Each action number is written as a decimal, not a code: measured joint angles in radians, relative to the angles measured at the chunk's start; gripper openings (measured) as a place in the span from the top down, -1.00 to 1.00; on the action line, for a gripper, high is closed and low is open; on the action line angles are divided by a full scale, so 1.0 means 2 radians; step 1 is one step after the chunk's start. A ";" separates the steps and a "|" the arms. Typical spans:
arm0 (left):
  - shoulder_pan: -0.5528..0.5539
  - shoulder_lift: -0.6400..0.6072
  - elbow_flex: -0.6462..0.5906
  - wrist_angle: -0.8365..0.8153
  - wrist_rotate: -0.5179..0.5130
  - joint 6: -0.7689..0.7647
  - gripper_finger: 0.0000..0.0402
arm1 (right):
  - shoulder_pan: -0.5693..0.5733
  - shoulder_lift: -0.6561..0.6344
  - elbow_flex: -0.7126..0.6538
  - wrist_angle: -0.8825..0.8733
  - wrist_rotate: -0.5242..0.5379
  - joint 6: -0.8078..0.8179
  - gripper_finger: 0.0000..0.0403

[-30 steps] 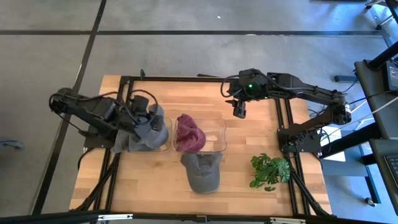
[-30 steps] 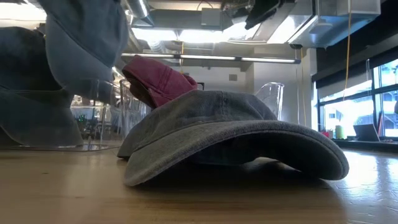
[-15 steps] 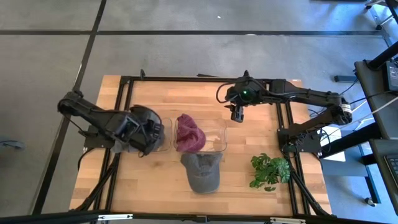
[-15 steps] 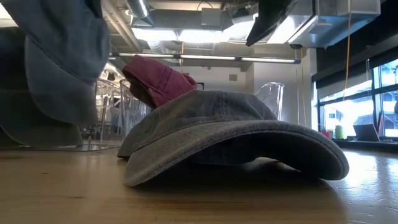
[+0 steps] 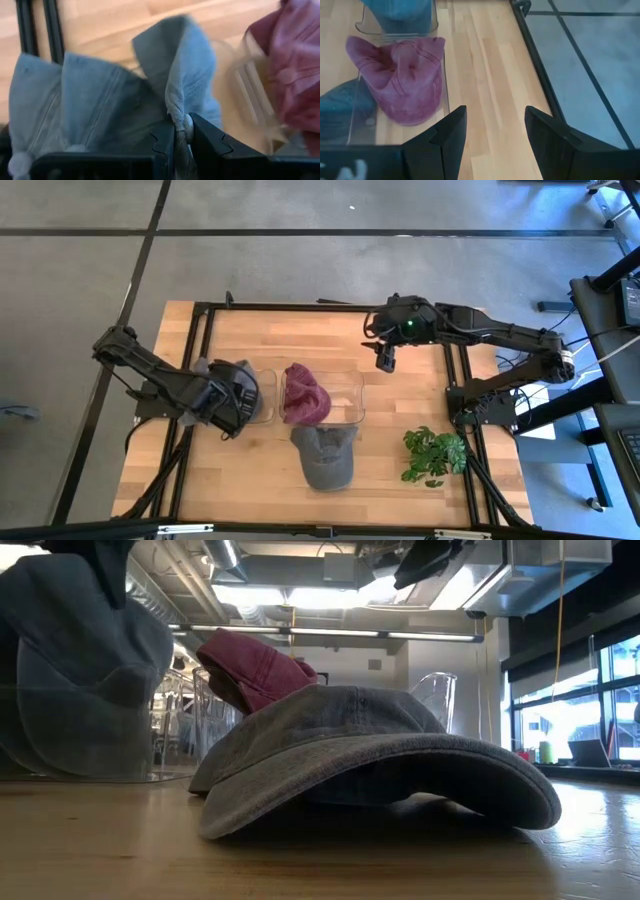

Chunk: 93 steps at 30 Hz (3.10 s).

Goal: Pick & Place hat
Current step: Put the top dark blue cap into the left transparent bin, then put the dark blue cap into the left transparent bin

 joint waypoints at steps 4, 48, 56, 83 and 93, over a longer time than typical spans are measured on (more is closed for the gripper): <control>0.000 0.000 -0.002 0.001 0.008 -0.002 0.76 | 0.000 -0.003 0.000 0.000 0.000 0.000 0.00; 0.212 -0.162 -0.003 0.385 0.124 0.664 0.36 | 0.059 -0.002 -0.111 0.045 -0.133 0.347 0.00; 0.290 -0.157 -0.003 0.408 0.263 0.790 0.35 | 0.160 -0.002 -0.162 0.043 -0.071 0.509 0.00; 0.302 -0.158 -0.003 0.407 0.277 0.828 0.36 | 0.305 0.044 -0.393 0.433 0.087 0.529 0.00; 0.302 -0.155 -0.003 0.407 0.274 0.818 0.36 | 0.304 0.109 -0.393 0.456 0.084 0.545 0.00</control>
